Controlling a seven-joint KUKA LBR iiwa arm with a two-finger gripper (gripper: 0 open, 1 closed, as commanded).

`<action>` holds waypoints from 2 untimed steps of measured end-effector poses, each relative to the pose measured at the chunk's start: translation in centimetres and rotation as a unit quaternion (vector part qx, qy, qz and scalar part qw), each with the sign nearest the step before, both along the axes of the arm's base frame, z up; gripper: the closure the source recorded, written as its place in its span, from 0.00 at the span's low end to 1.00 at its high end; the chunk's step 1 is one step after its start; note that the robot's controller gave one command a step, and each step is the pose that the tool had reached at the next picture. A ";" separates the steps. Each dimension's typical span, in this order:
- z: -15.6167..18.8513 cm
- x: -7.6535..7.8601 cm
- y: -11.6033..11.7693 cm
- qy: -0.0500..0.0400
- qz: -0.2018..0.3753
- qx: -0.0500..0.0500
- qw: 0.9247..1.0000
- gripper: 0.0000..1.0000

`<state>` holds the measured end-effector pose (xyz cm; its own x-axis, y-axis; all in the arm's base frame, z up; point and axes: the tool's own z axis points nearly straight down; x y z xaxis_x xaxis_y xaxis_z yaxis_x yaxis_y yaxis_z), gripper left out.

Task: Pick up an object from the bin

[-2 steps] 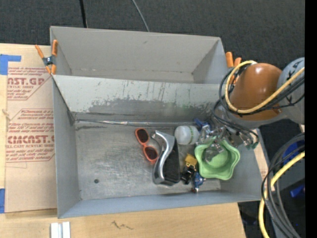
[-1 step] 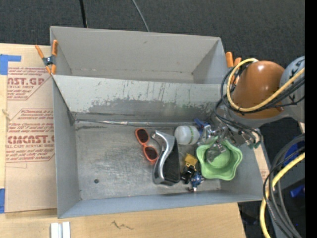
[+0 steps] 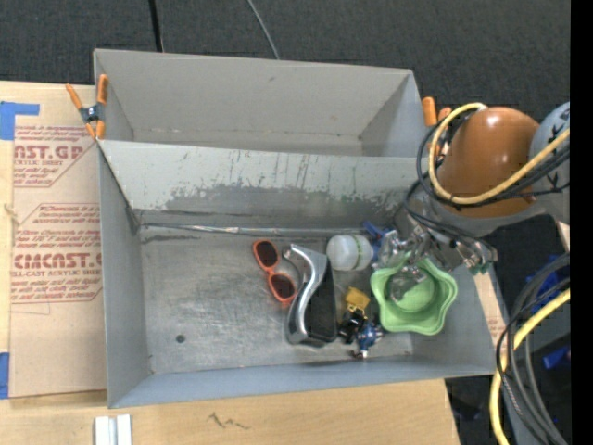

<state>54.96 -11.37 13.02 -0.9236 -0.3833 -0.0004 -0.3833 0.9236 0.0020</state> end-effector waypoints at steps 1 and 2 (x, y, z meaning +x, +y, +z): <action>1.4 0.0 0.0 -0.001 0.000 0.000 1.000 1.00; 2.5 0.0 0.0 0.000 0.000 0.000 1.000 1.00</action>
Offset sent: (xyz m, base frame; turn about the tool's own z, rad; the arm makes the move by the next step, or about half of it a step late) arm -0.0001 0.0001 0.0620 0.0000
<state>54.98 -11.33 15.47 -0.9236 -0.3833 -0.0009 -0.3833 0.9236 0.0009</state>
